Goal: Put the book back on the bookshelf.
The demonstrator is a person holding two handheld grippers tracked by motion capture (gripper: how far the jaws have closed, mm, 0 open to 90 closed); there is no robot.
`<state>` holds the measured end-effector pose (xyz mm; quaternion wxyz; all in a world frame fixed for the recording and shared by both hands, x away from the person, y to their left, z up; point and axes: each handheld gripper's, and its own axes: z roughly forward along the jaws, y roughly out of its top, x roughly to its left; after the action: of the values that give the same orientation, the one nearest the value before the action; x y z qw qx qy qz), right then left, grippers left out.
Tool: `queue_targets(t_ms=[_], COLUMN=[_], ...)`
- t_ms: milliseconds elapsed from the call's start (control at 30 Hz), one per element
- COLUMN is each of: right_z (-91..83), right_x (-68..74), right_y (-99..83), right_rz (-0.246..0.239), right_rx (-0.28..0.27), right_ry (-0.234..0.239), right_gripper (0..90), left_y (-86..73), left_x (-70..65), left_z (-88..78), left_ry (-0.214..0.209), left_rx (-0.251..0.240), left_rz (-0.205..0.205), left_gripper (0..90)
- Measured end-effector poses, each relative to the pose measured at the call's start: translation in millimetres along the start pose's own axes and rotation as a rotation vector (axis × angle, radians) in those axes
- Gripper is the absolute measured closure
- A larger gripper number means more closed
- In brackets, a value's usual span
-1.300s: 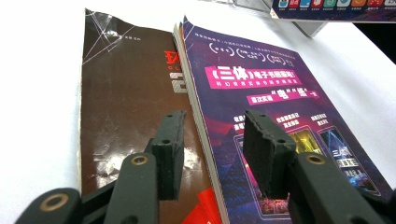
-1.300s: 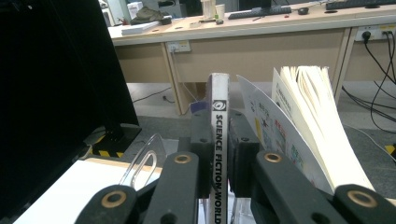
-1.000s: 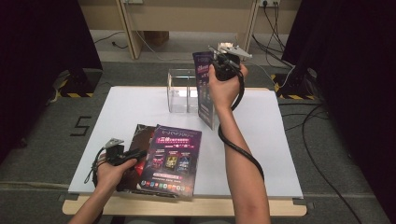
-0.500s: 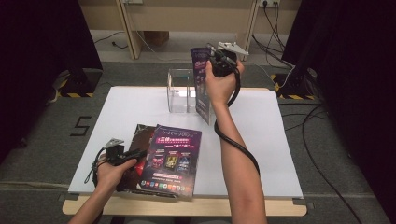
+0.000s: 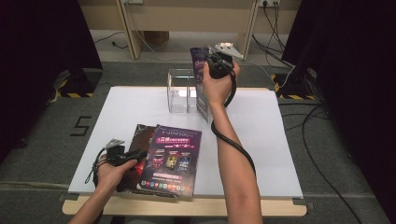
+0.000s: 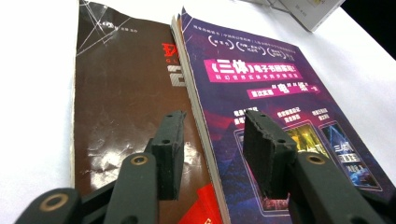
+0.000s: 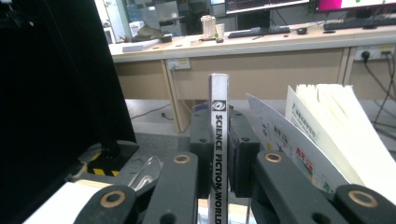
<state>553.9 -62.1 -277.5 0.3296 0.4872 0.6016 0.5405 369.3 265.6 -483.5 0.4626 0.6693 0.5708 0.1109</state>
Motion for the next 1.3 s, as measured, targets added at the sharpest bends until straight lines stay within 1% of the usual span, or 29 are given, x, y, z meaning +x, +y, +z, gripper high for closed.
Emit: queue_targets(t_ms=[100, 200, 233, 267, 300, 367, 433, 500, 633, 867, 933, 1067, 1167, 1233, 1300], right_z=[-7.4, -19.7, -24.4, -29.4, -33.8, -41.5, -48.8, -56.1, -67.2, -82.5, -85.3, -86.8, -87.0, -86.0, -84.7], right_x=[3.2, 7.4, 9.0, 10.5, 10.4, 9.8, 7.1, 6.9, 6.7, 5.8, 5.5, 3.1, -0.2, -1.7, -3.7], right_y=[-3.7, -7.3, -8.4, -9.2, -10.7, -15.9, -21.6, -24.3, -29.3, -40.5, -43.6, -47.9, -47.4, -45.9, -45.5], right_rz=[-0.028, -0.063, -0.087, -0.105, -0.115, -0.125, -0.115, -0.131, -0.144, -0.138, -0.139, -0.116, -0.106, -0.09, -0.082], right_rx=[-0.002, 0.0, -0.003, 0.005, 0.007, 0.02, 0.017, 0.027, 0.024, 0.019, 0.027, 0.038, 0.048, 0.075, 0.084], right_ry=[-0.004, -0.004, 0.0, -0.011, -0.009, -0.012, 0.005, -0.005, 0.008, 0.017, 0.015, 0.012, 0.006, 0.003, -0.003], right_gripper=[82.5, 81.2, 81.0, 80.9, 80.7, 80.7, 81.1, 81.4, 81.3, 80.5, 79.8, 78.2, 76.8, 74.5, 73.2], left_y=[0.0, 0.4, 0.5, 0.4, 0.4, 0.3, 0.2, 0.0, -0.2, -0.5, -0.4, -0.7, -0.9, -1.1, -1.0], left_x=[-0.6, -0.1, 0.0, 0.4, 0.7, 0.9, 1.1, 1.1, 0.2, 0.1, -0.4, -1.0, -0.8, -0.9, -0.9], left_z=[-0.8, -2.0, -2.4, -2.5, -2.5, -2.9, -3.2, -2.7, -2.6, -3.0, -2.7, -2.9, -2.4, -1.9, -2.1], left_ry=[-0.001, 0.001, 0.0, -0.001, -0.002, -0.002, -0.001, 0.001, -0.001, -0.001, -0.006, -0.007, -0.006, -0.008, -0.01], left_rx=[-0.002, -0.007, -0.009, -0.013, -0.015, -0.011, -0.008, -0.009, -0.005, -0.009, -0.01, -0.005, -0.004, -0.006, -0.003], left_rz=[0.0, -0.005, -0.007, -0.009, -0.012, -0.017, -0.017, -0.019, -0.016, -0.018, -0.022, -0.025, -0.026, -0.029, -0.026], left_gripper=[57.6, 57.6, 57.5, 57.5, 57.4, 57.5, 57.5, 57.4, 57.5, 57.5, 57.5, 57.4, 57.3, 57.3, 57.3])
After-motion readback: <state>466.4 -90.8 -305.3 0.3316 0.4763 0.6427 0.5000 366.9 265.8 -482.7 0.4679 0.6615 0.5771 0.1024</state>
